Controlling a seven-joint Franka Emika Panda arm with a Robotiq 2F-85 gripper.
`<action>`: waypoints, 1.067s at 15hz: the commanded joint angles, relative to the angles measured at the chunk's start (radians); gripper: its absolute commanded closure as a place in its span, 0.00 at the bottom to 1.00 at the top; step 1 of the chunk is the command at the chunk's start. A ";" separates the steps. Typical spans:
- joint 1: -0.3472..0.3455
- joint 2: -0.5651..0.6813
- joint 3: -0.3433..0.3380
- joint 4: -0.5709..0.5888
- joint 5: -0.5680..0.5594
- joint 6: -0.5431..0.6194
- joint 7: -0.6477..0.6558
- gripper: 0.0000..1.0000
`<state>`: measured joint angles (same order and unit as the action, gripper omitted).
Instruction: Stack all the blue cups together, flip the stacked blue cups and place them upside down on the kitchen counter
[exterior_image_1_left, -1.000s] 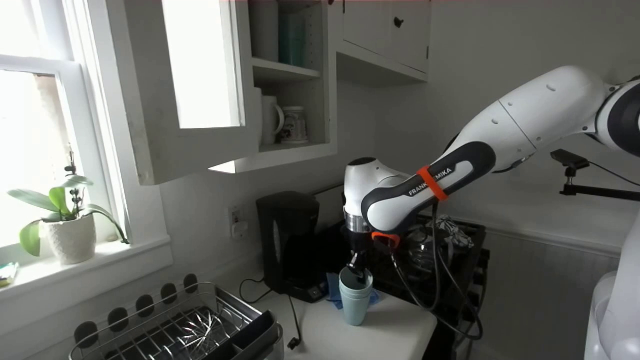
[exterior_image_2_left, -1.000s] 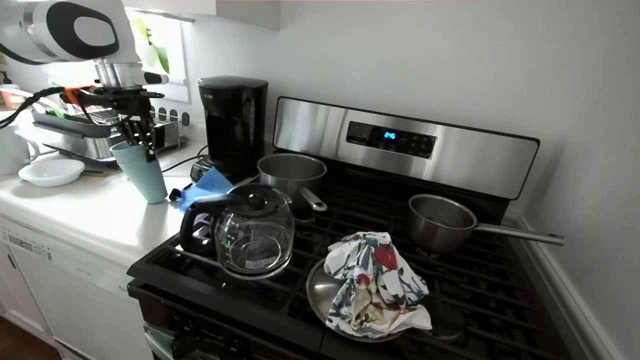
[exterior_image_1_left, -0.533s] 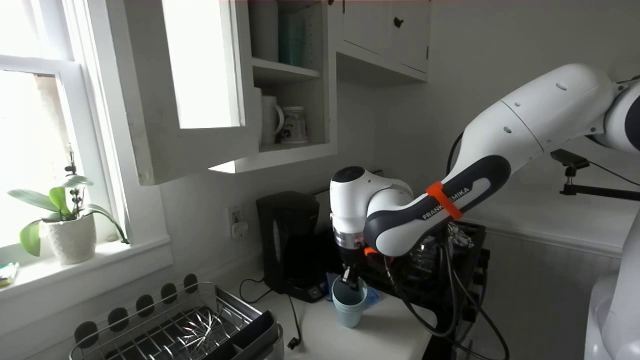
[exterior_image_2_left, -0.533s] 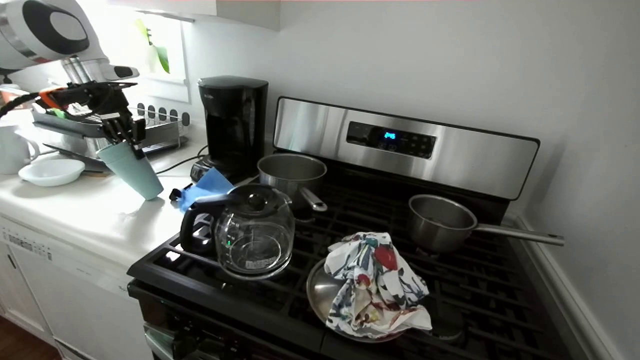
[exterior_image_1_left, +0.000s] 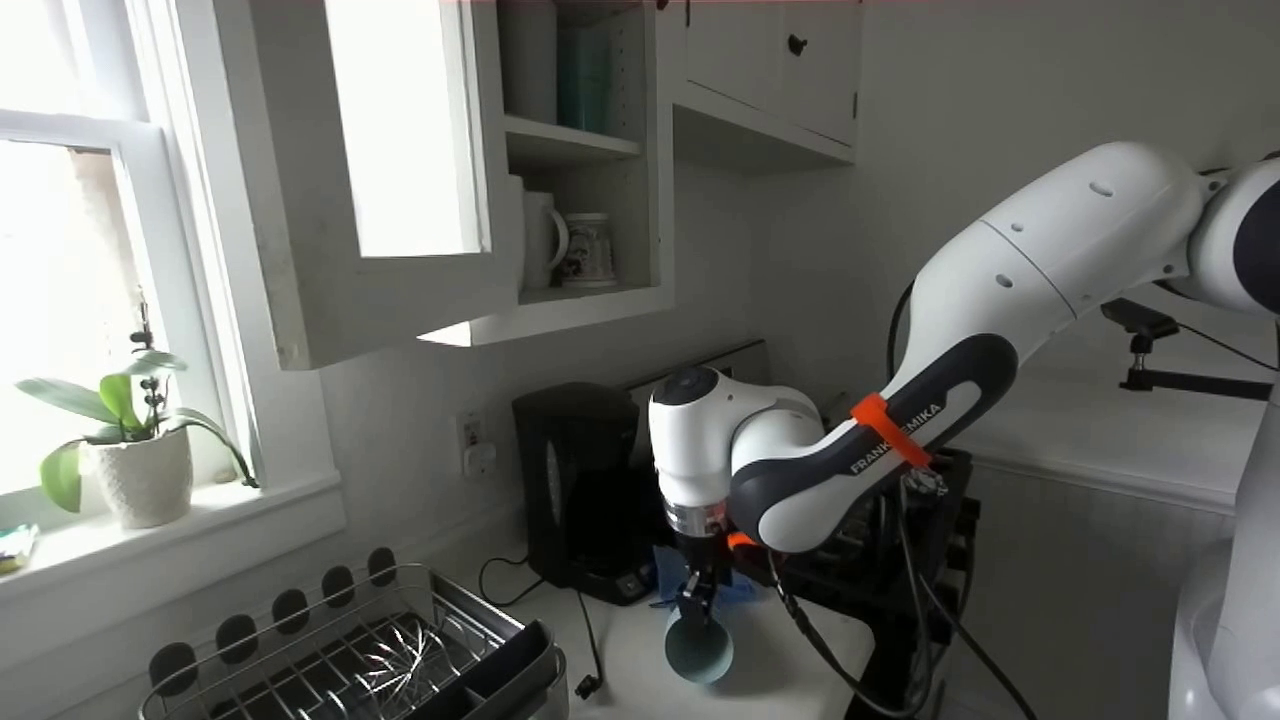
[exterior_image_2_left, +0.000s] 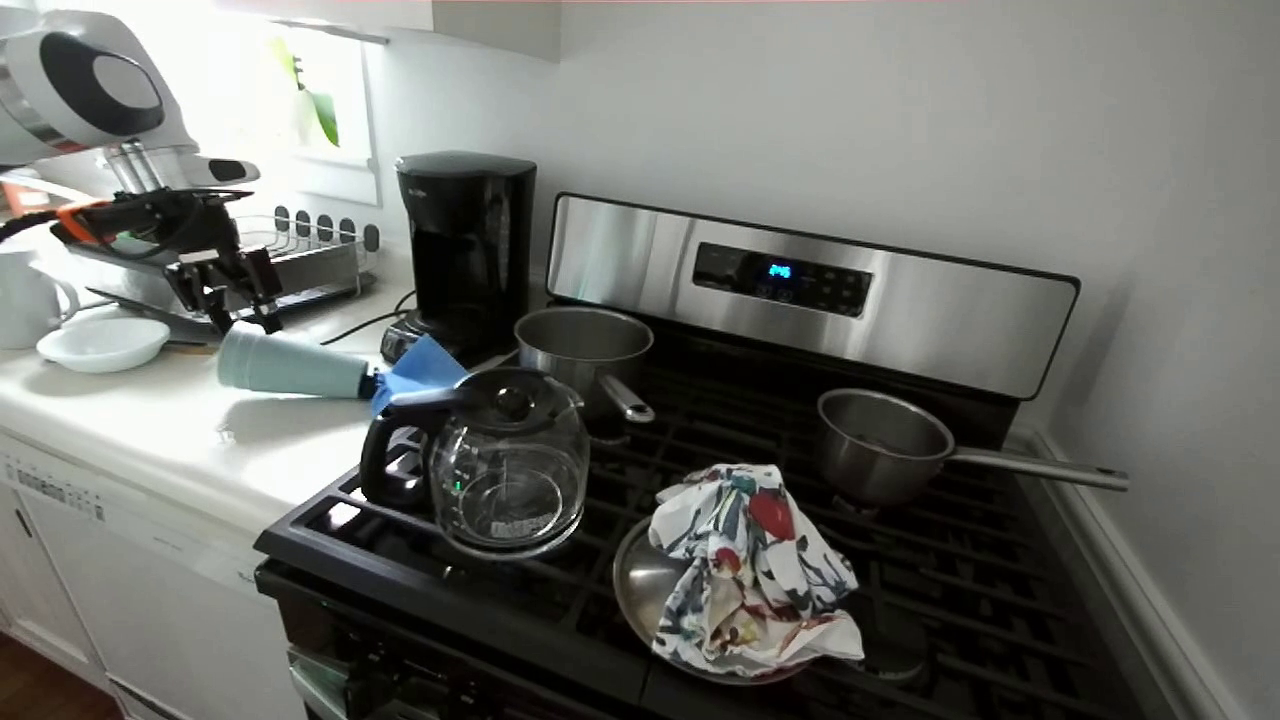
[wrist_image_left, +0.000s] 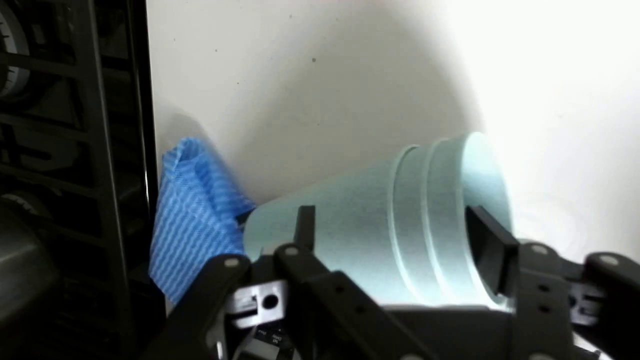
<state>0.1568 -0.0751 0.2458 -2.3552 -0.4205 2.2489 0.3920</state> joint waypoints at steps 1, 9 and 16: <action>0.006 -0.015 -0.009 -0.009 -0.003 0.002 0.028 0.00; -0.023 -0.052 -0.064 -0.008 0.219 0.025 0.097 0.00; -0.087 -0.007 -0.138 0.012 0.408 0.043 0.160 0.00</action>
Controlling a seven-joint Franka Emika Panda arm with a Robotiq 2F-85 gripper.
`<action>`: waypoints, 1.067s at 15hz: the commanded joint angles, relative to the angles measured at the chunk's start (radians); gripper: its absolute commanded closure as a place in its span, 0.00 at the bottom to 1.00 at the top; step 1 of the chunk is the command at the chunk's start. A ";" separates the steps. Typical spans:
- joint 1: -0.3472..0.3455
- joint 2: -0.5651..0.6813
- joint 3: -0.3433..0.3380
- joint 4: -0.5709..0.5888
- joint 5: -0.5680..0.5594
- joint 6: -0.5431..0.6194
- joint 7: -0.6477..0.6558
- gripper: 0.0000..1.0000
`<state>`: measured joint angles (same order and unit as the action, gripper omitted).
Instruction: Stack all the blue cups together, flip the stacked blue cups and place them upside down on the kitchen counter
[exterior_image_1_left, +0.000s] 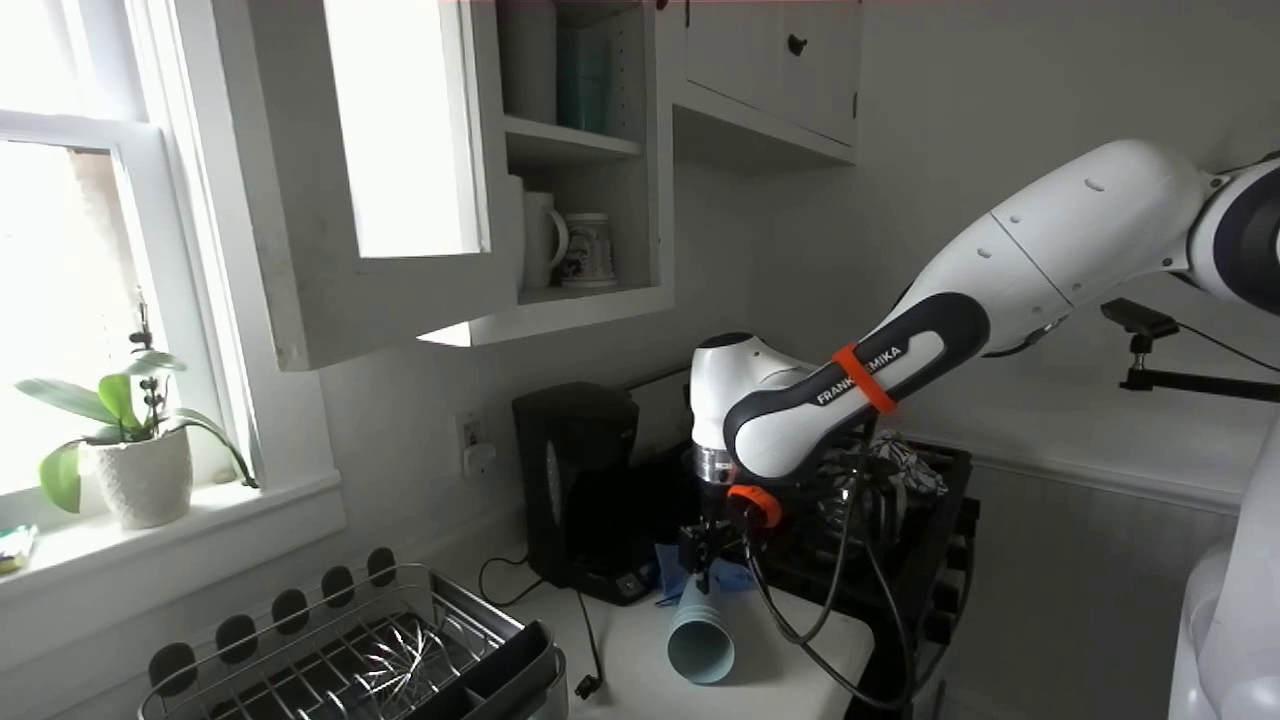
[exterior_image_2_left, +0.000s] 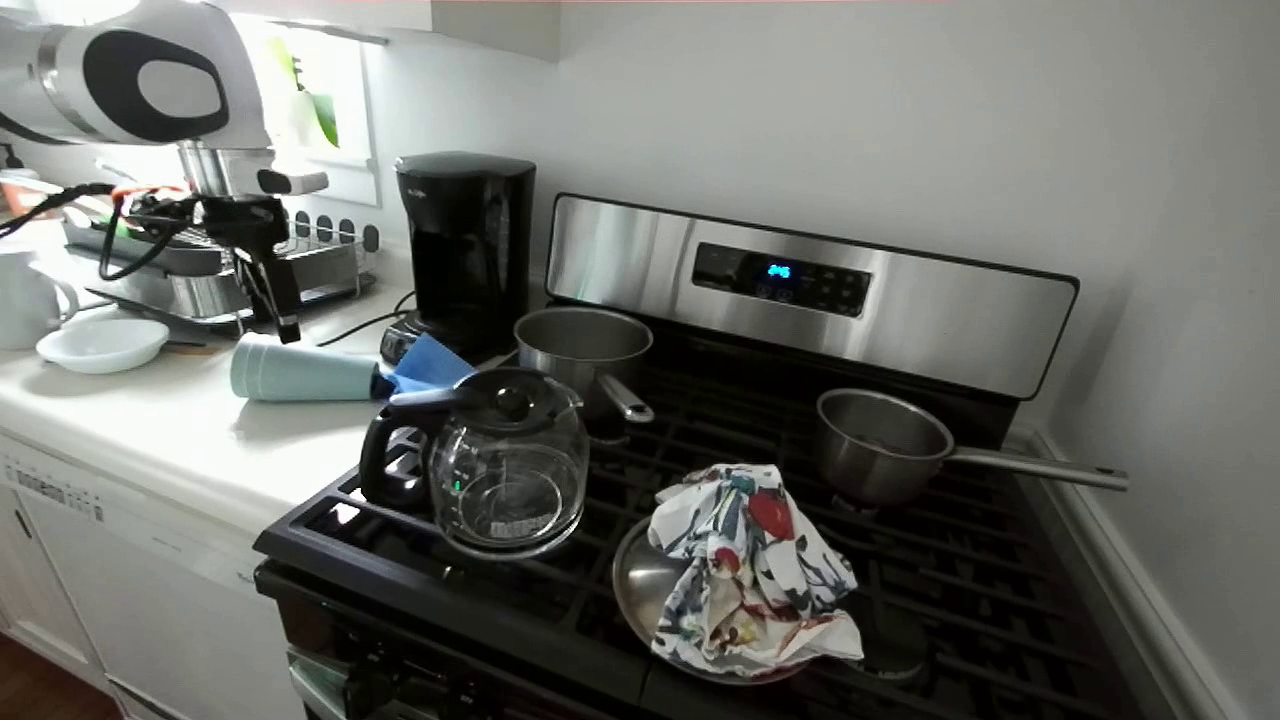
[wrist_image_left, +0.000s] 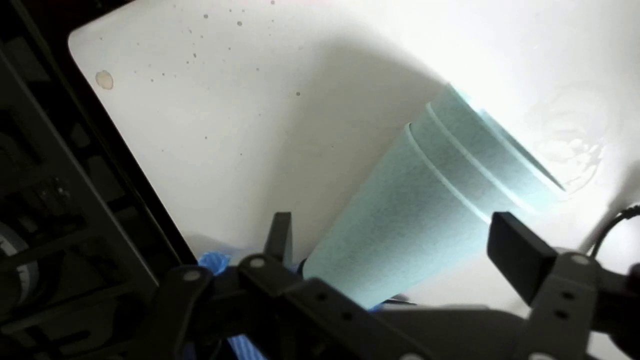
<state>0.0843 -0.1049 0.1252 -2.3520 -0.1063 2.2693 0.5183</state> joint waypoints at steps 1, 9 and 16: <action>-0.020 0.030 -0.025 0.009 0.129 0.034 0.041 0.00; -0.030 0.123 -0.063 0.024 0.441 0.125 0.071 0.00; -0.024 0.206 -0.072 0.044 0.415 0.148 0.119 0.00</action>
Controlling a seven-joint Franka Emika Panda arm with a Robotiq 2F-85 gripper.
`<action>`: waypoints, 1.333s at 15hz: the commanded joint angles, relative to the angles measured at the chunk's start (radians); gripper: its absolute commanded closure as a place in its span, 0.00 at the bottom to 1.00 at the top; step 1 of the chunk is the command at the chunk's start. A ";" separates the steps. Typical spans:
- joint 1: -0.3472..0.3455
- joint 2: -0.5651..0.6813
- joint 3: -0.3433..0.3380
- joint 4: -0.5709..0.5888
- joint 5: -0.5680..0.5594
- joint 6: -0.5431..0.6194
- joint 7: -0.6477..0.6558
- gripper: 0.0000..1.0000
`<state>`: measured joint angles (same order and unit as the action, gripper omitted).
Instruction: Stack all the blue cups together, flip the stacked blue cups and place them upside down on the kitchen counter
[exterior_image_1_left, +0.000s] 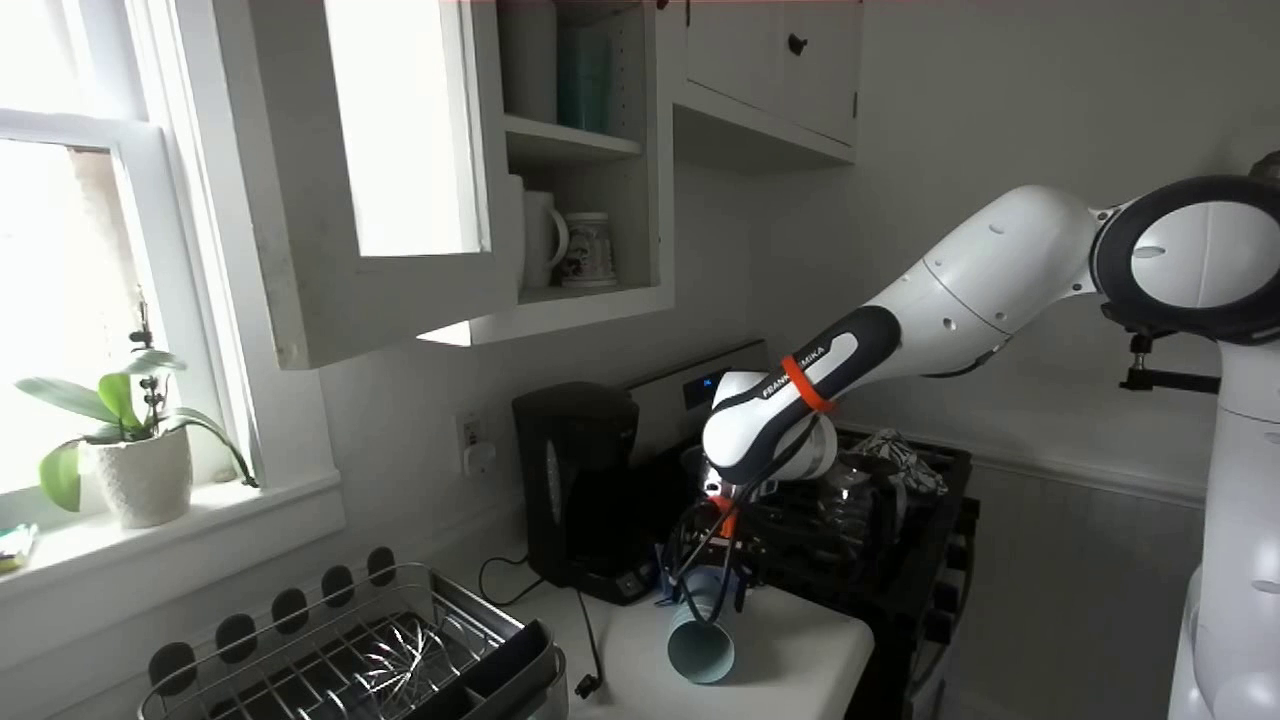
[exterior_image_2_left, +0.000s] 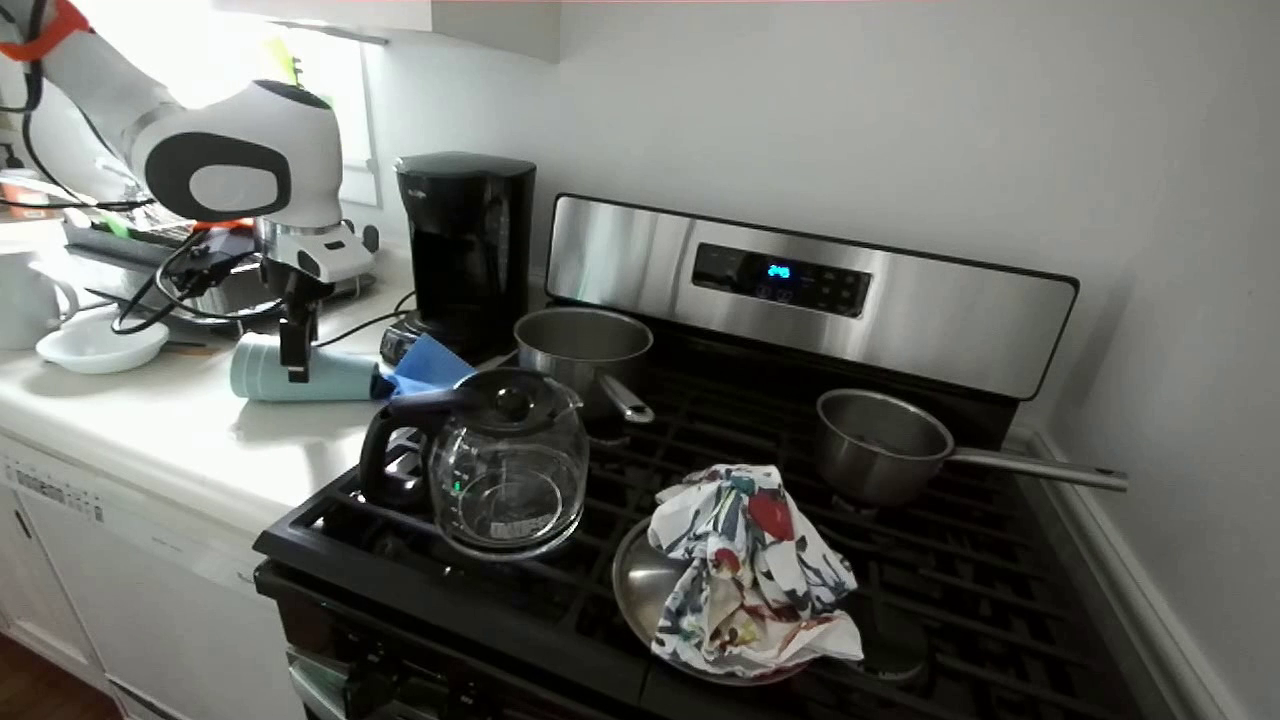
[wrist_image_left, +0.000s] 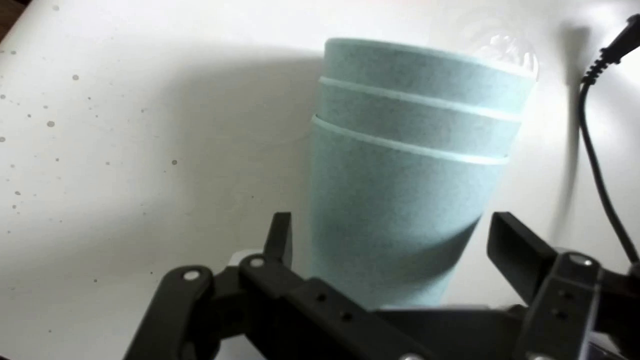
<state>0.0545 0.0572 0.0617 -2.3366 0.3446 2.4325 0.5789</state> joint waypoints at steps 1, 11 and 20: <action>0.007 0.054 -0.011 0.030 -0.051 -0.018 0.076 0.04; 0.064 -0.038 0.008 -0.016 -0.243 -0.060 0.305 0.37; 0.092 -0.197 0.117 -0.058 -0.661 -0.121 0.729 0.37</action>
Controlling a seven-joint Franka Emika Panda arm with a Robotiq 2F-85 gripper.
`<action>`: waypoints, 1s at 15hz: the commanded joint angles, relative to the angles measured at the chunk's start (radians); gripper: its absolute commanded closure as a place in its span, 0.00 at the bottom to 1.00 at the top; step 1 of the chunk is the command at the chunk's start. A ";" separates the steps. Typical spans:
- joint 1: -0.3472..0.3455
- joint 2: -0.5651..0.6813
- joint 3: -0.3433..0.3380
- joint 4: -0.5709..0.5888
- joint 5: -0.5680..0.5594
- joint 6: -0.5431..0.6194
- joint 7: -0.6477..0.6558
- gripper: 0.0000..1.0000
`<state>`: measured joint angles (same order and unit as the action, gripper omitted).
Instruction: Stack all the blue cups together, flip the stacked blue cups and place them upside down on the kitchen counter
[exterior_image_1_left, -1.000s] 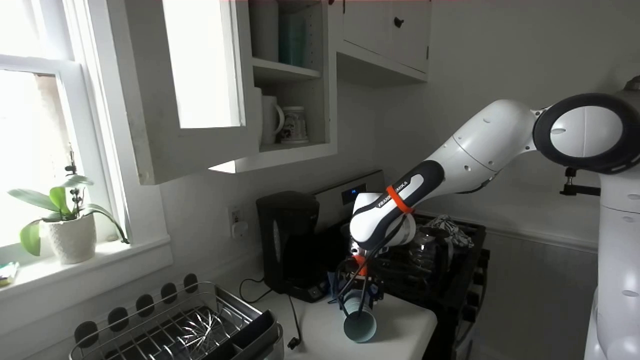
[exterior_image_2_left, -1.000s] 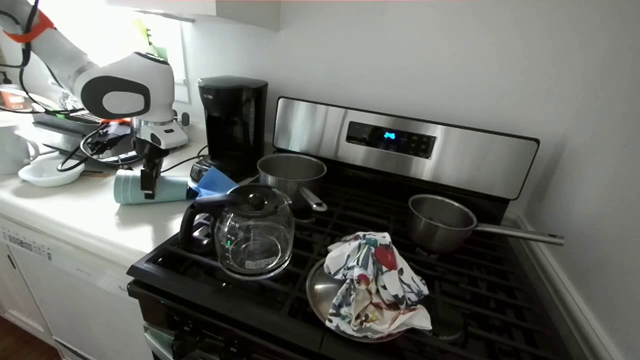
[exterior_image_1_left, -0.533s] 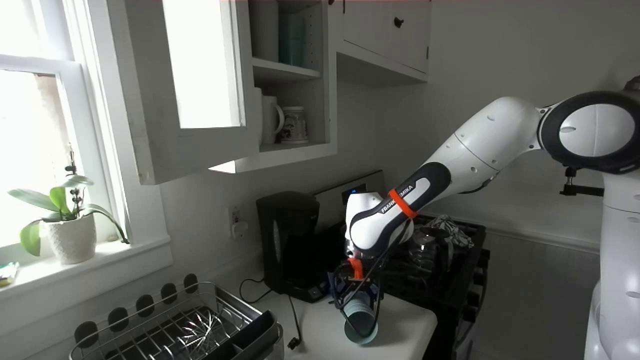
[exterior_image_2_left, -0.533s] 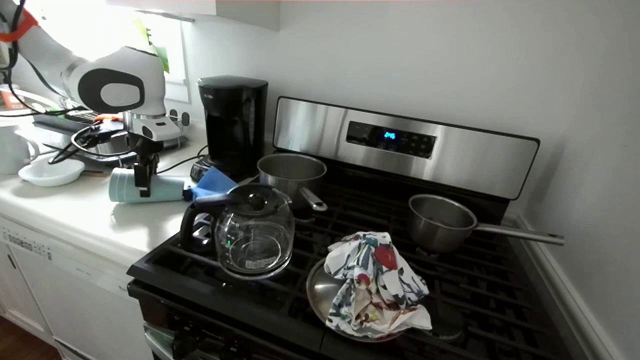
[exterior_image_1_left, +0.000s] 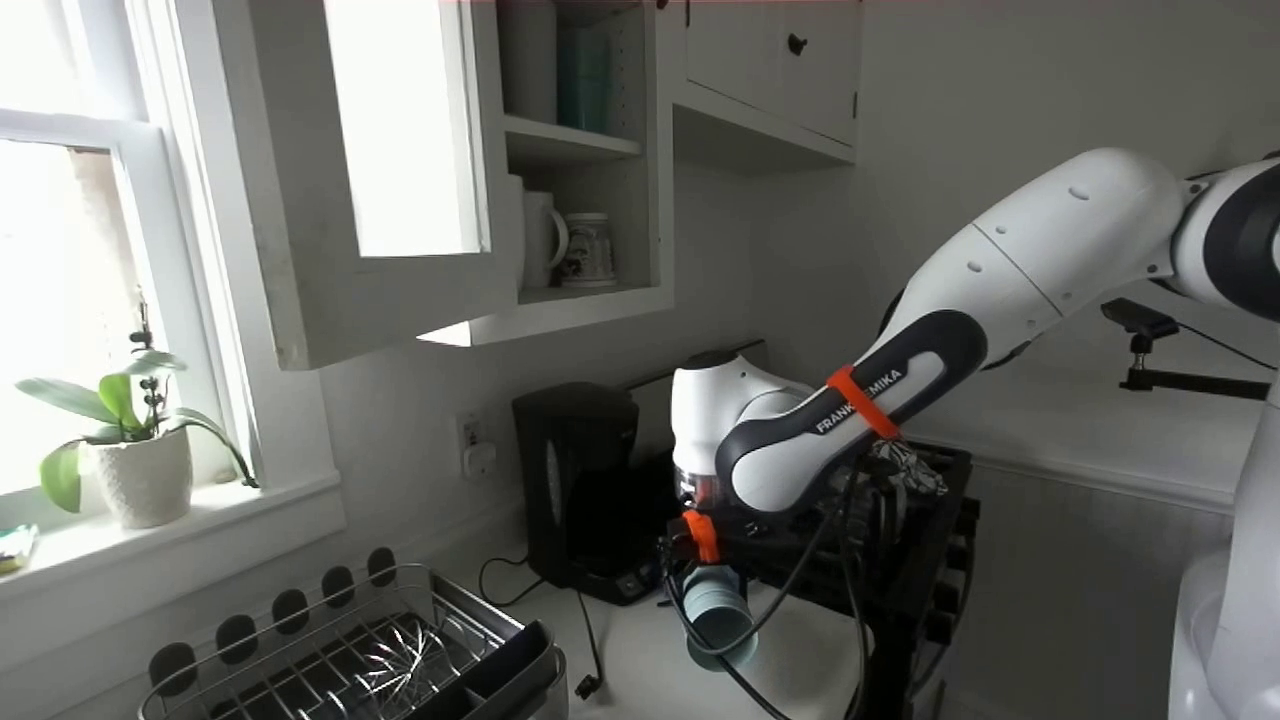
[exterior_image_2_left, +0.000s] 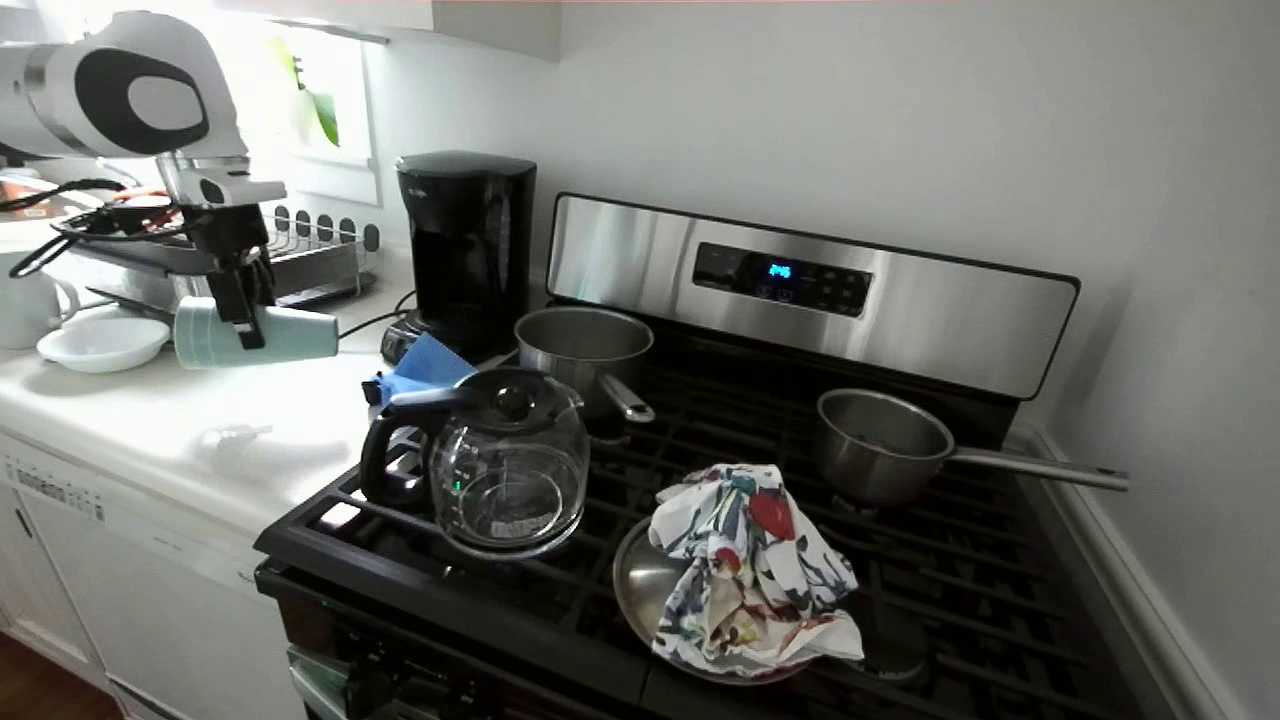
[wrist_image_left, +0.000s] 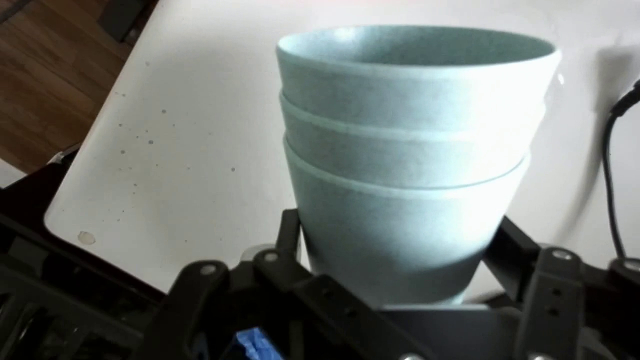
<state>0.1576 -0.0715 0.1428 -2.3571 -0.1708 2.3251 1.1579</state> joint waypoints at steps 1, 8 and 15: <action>-0.015 -0.068 0.048 -0.042 -0.201 -0.010 0.201 0.37; -0.024 -0.049 0.095 -0.054 -0.598 -0.062 0.586 0.37; 0.004 0.008 0.077 -0.052 -0.659 -0.114 0.661 0.37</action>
<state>0.1495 -0.0878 0.2270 -2.4066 -0.8607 2.1993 1.8327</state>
